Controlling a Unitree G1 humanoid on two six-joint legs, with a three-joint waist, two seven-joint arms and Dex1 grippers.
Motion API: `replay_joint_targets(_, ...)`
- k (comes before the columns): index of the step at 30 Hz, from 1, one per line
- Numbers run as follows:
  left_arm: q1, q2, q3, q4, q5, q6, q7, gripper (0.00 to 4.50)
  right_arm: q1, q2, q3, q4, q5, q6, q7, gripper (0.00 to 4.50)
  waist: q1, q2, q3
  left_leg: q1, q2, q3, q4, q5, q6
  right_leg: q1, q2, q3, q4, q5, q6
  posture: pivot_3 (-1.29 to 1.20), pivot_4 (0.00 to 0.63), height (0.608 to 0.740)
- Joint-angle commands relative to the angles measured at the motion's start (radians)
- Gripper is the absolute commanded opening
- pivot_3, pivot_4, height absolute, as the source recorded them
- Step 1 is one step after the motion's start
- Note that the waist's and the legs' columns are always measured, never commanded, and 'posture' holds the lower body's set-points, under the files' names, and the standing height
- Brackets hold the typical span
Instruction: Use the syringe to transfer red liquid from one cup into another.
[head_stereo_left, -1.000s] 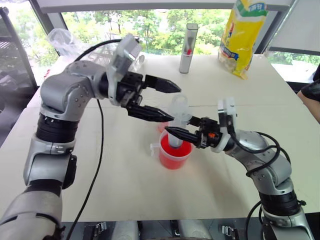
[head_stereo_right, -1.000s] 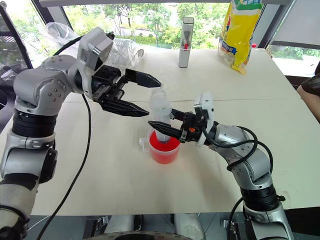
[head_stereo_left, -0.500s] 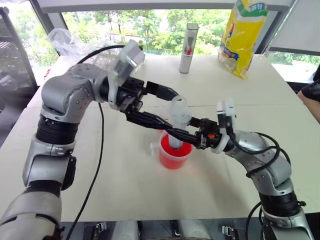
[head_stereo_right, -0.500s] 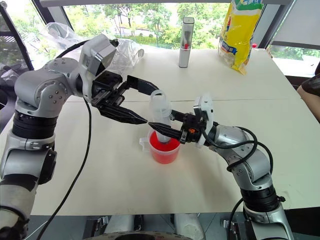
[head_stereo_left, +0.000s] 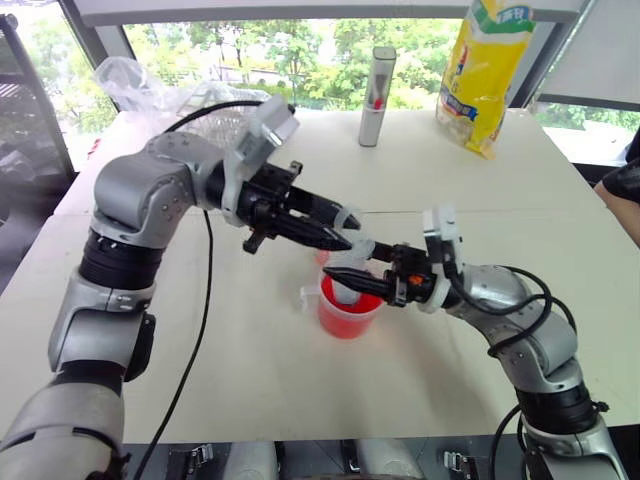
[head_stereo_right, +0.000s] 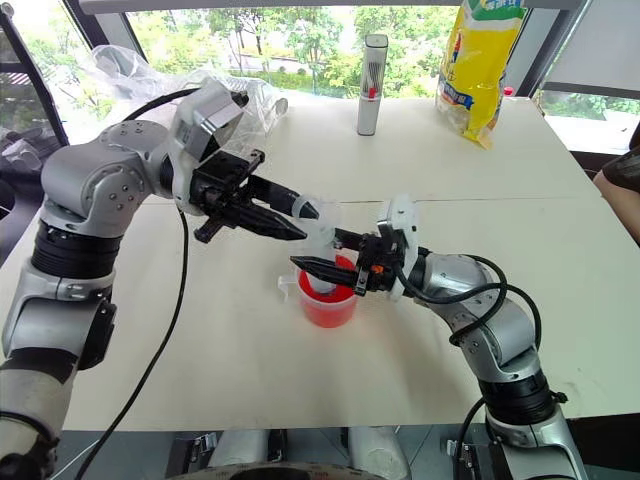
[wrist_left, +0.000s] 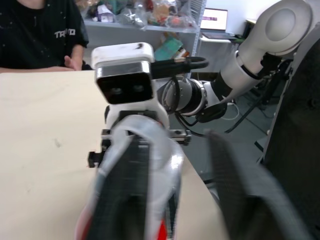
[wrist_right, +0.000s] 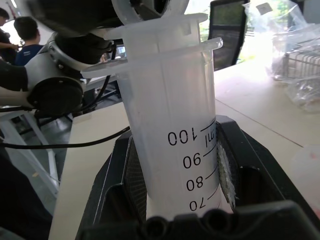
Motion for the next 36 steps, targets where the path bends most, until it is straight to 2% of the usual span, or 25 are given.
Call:
replay_joint_targets(1,-0.008,-0.013,-0.019,-0.018,-0.005,-0.014,-0.036,0.05,-0.008,0.003,-0.034,-0.018,0.004,-0.020,-0.017,1.50,0.001,0.000,0.000,0.000,0.000,0.000,0.000,0.000,0.000,0.000,0.000,0.000,0.000,0.000,0.000,0.00,0.150,0.740)
replay_joint_targets(16,-0.055,-0.116,0.027,0.065,0.019,-0.043,0.064,0.05,0.004,0.018,-0.021,0.052,-0.054,-0.067,-0.010,1.50,0.001,0.000,0.000,0.000,0.000,0.000,0.001,0.000,0.000,0.000,0.000,0.000,0.000,0.000,0.000,0.00,0.150,0.740)
replay_joint_targets(36,-0.146,-0.140,0.088,0.109,-0.002,-0.058,0.092,0.05,0.063,0.024,0.030,0.022,-0.019,-0.016,-0.007,1.50,0.000,0.000,0.000,0.000,0.000,0.000,0.003,0.000,0.000,0.000,0.000,0.000,0.002,0.000,0.000,0.00,0.150,0.740)
